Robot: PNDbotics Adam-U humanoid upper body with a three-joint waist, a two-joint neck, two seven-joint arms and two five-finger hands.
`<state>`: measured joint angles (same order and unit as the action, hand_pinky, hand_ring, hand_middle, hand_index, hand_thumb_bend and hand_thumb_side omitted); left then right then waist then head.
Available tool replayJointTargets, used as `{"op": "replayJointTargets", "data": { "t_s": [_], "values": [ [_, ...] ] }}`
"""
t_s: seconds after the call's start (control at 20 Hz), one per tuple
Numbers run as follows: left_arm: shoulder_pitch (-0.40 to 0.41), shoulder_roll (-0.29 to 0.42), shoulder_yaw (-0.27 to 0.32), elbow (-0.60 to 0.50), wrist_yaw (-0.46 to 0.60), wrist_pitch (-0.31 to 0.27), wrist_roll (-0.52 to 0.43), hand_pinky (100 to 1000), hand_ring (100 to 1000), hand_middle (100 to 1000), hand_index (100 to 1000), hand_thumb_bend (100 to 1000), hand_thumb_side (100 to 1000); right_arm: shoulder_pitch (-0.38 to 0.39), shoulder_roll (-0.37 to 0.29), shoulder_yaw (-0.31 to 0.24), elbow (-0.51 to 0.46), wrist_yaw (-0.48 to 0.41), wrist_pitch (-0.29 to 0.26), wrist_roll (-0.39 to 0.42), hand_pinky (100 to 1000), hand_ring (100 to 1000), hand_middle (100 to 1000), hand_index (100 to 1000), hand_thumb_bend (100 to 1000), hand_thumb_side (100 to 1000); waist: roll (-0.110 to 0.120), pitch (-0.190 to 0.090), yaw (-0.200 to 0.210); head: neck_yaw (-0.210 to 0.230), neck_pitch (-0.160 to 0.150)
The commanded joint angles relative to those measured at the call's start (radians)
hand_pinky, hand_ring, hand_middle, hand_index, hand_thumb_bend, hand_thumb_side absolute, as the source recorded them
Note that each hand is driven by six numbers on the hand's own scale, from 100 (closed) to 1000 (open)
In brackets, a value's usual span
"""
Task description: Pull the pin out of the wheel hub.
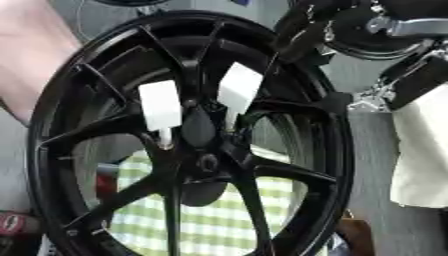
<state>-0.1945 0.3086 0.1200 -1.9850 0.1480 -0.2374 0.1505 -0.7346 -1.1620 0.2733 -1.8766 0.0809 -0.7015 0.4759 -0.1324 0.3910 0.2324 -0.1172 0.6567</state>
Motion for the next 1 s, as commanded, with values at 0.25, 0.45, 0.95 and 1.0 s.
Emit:
{"op": "replayJointTargets", "data": {
  "t_s": [0.25,0.45,0.95,1.0],
  "values": [
    [-0.005,0.018,-0.001,-0.015,-0.003,0.002,-0.004,892,644,569,759,100,729,-0.065,0.020,0.036,0.022,0.030,-0.009,0.093,911,904,845,882,418,100,0.001,-0.019,0.002,-0.004,-0.005],
    [-0.004,0.019,-0.002,-0.015,-0.006,0.004,-0.004,893,644,568,758,100,730,-0.102,0.050,0.061,0.053,0.024,0.004,0.122,917,911,852,883,416,100,-0.004,-0.020,0.004,-0.004,-0.003],
    [-0.006,0.018,-0.003,-0.015,-0.015,0.011,-0.002,894,642,568,758,100,734,-0.166,0.110,0.102,0.123,0.021,0.020,0.166,921,920,858,879,409,100,-0.017,-0.016,0.009,-0.003,0.005],
    [-0.007,0.018,-0.003,-0.015,-0.016,0.012,-0.002,895,642,568,758,100,735,-0.169,0.114,0.104,0.128,0.022,0.020,0.167,921,920,858,878,408,100,-0.018,-0.015,0.010,-0.003,0.006]
  ]
}}
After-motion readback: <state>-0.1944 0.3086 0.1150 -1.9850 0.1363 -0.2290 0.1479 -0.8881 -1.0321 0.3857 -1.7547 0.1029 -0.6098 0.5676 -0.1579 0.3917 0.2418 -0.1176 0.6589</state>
